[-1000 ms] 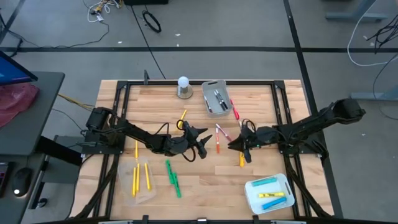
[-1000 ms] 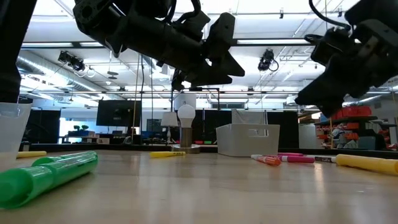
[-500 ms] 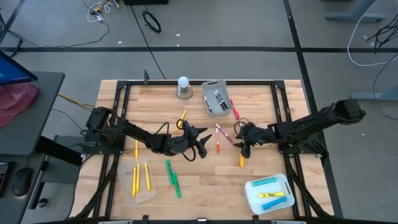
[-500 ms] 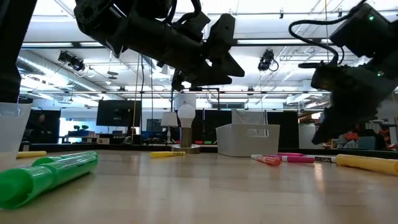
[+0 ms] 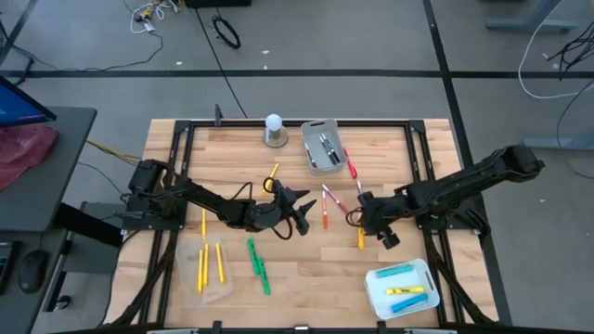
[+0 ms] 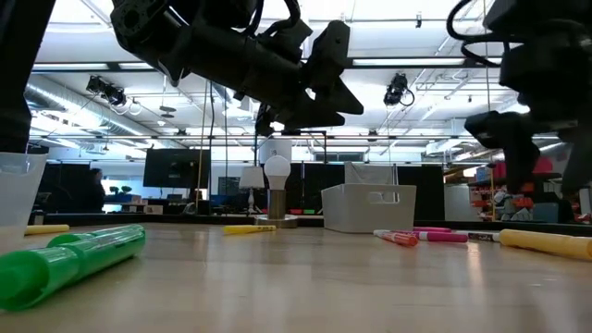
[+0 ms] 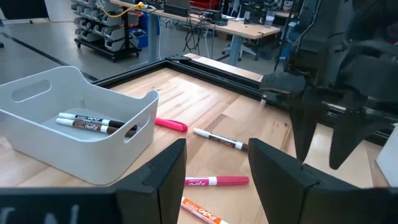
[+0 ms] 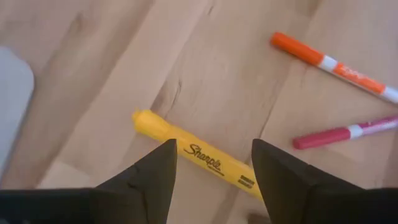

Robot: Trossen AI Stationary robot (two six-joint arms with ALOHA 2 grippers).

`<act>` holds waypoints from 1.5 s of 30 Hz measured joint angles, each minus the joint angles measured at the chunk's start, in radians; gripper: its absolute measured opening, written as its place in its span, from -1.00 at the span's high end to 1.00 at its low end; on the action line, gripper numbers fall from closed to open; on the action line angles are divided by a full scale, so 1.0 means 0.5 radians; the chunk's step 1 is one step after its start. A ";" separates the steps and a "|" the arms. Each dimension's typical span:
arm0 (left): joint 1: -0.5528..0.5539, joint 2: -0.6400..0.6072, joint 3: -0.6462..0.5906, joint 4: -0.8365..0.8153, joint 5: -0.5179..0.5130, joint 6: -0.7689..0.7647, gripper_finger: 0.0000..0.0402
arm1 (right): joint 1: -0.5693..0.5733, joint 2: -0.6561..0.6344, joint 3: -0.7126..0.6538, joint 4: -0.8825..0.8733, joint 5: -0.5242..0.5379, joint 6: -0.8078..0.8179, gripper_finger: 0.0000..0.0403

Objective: Pick & Place Markers
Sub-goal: Put the yellow highlighter pen into the white bin

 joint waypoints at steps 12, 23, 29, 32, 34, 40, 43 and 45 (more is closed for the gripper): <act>0.011 0.000 0.000 -0.016 0.000 0.000 0.11 | -0.001 0.455 -0.008 0.113 -0.044 -0.480 -0.04; 0.011 -0.001 0.000 -0.030 0.001 -0.001 0.11 | 0.001 0.533 -0.007 0.134 -0.095 -0.462 0.47; 0.011 -0.001 0.000 -0.030 0.001 0.000 0.11 | 0.053 0.518 0.054 0.220 -0.013 -0.269 0.80; 0.011 -0.001 0.000 -0.033 0.001 -0.001 0.11 | 0.120 0.435 0.203 0.247 0.046 0.056 0.80; 0.011 -0.001 0.000 -0.036 0.001 -0.001 0.11 | 0.194 0.372 0.304 0.207 0.055 0.278 0.80; 0.009 -0.001 -0.001 -0.048 0.019 -0.001 0.11 | 0.537 0.148 0.563 0.072 -0.006 0.919 0.74; 0.007 -0.001 -0.001 -0.047 0.069 -0.001 0.11 | 0.775 0.071 0.578 -0.004 -0.020 1.296 0.75; 0.006 -0.001 -0.001 -0.047 0.093 -0.002 0.11 | 0.947 0.053 0.579 -0.095 0.002 1.523 0.75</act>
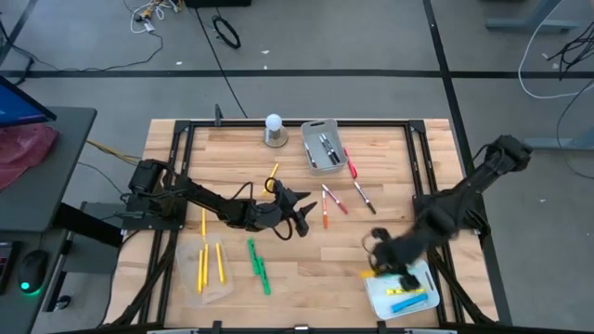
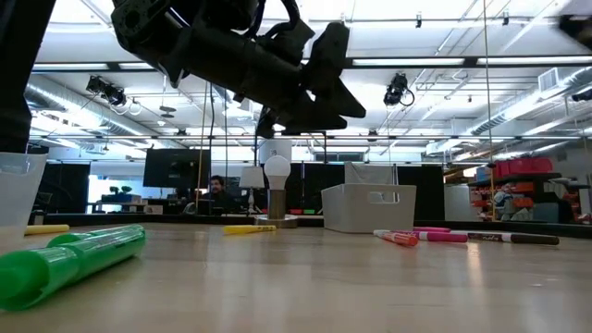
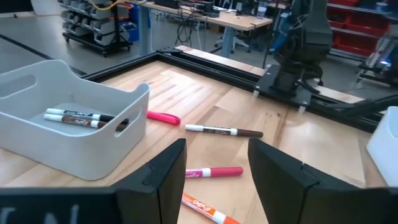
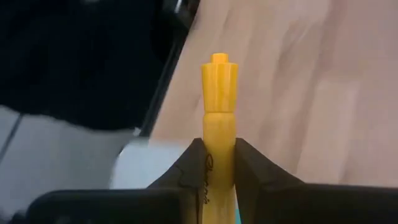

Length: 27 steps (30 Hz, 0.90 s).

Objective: Pick & Place Markers
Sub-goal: Put the yellow highlighter pen into the white bin, then put the brown highlighter pen into the gray bin

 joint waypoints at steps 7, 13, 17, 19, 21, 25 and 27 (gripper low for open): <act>-0.001 0.000 0.000 0.000 0.019 0.000 0.11 | 0.436 0.147 -0.083 -0.242 0.043 0.452 0.74; 0.004 0.000 0.000 0.000 0.019 0.002 0.11 | 0.479 0.280 -0.310 0.154 -0.021 0.399 0.69; 0.005 0.000 0.000 0.000 0.019 0.004 0.11 | 0.455 0.342 -0.386 0.321 -0.023 0.443 0.60; 0.005 0.000 0.000 0.000 0.019 0.003 0.11 | 0.439 0.362 -0.411 0.309 -0.023 0.506 0.53; 0.005 0.000 0.000 0.000 0.019 0.003 0.11 | 0.430 0.375 -0.425 0.306 -0.024 0.527 0.44; 0.005 0.000 0.000 0.000 0.019 0.003 0.11 | 0.416 0.378 -0.435 0.262 -0.023 0.478 0.27; 0.005 0.000 0.000 0.000 0.019 0.003 0.11 | 0.406 0.368 -0.433 0.259 -0.024 0.451 0.21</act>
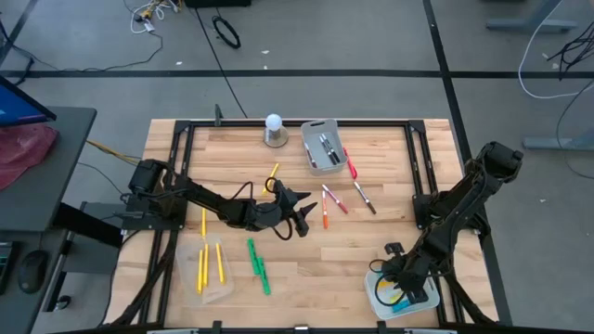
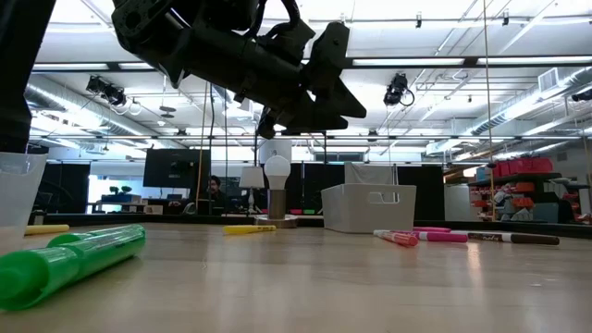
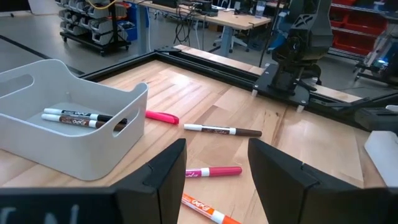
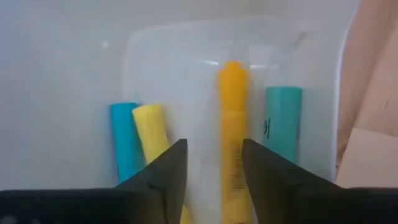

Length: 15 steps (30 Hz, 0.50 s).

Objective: Pick & Place Markers
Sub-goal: Put the brown highlighter pen into the gray bin

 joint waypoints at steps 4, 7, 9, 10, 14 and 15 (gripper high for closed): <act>0.002 0.000 0.000 0.002 -0.001 0.000 0.11 | -0.056 -0.023 0.122 -0.094 -0.046 0.094 0.17; 0.005 0.000 0.000 0.004 0.000 -0.002 0.11 | -0.113 -0.042 0.281 -0.203 -0.117 0.123 0.21; 0.009 0.000 0.000 0.005 -0.001 -0.015 0.11 | -0.146 -0.061 0.378 -0.227 -0.137 0.059 0.24; 0.010 0.000 0.000 0.005 -0.001 -0.028 0.11 | -0.161 -0.068 0.418 -0.220 -0.126 -0.016 0.26; 0.012 0.000 0.000 0.005 -0.001 -0.050 0.11 | -0.212 -0.075 0.488 -0.220 0.177 -0.371 0.34; 0.013 0.000 0.000 0.005 -0.001 -0.050 0.11 | -0.232 -0.075 0.488 -0.243 0.291 -0.446 0.36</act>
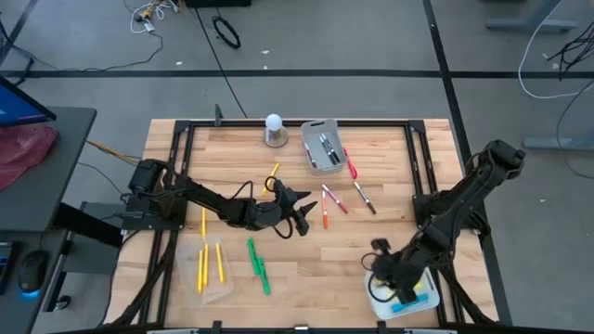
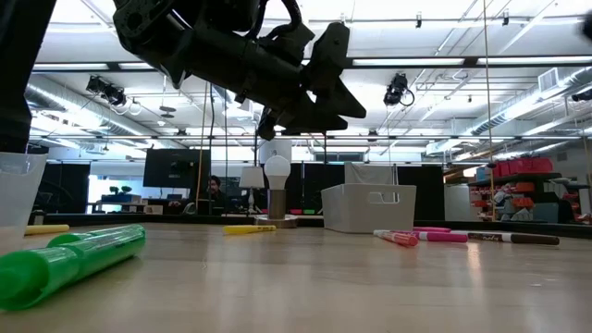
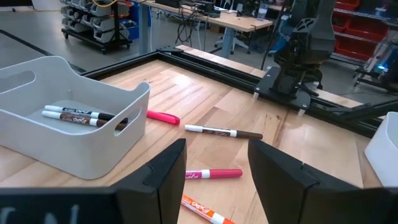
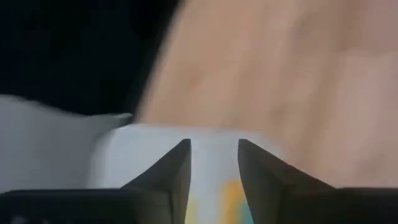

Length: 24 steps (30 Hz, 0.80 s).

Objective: Pick & Place Markers
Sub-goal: Put the brown highlighter pen into the gray bin

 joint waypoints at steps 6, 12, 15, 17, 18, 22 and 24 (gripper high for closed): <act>0.001 0.000 0.000 0.000 0.000 0.000 0.11 | -0.228 0.002 -0.110 -0.274 0.636 -0.133 0.47; 0.001 0.000 0.000 -0.003 0.000 0.000 0.11 | -0.620 -0.047 -0.405 -0.098 0.948 -0.012 0.43; 0.001 0.000 0.000 -0.008 0.000 0.002 0.11 | -0.802 -0.127 -0.622 0.084 0.951 -0.013 0.34; 0.001 0.000 0.000 -0.013 0.000 0.002 0.11 | -0.911 -0.199 -0.773 0.219 0.951 -0.006 0.26; 0.001 0.000 0.000 -0.018 0.000 0.002 0.11 | -0.956 -0.230 -0.835 0.278 0.949 0.012 0.22; 0.008 0.000 0.000 -0.037 0.000 0.003 0.11 | -1.076 -0.325 -1.024 0.393 0.933 0.132 0.12; 0.013 0.000 0.000 -0.047 0.000 0.002 0.11 | -1.102 -0.354 -1.090 0.402 0.931 0.202 0.10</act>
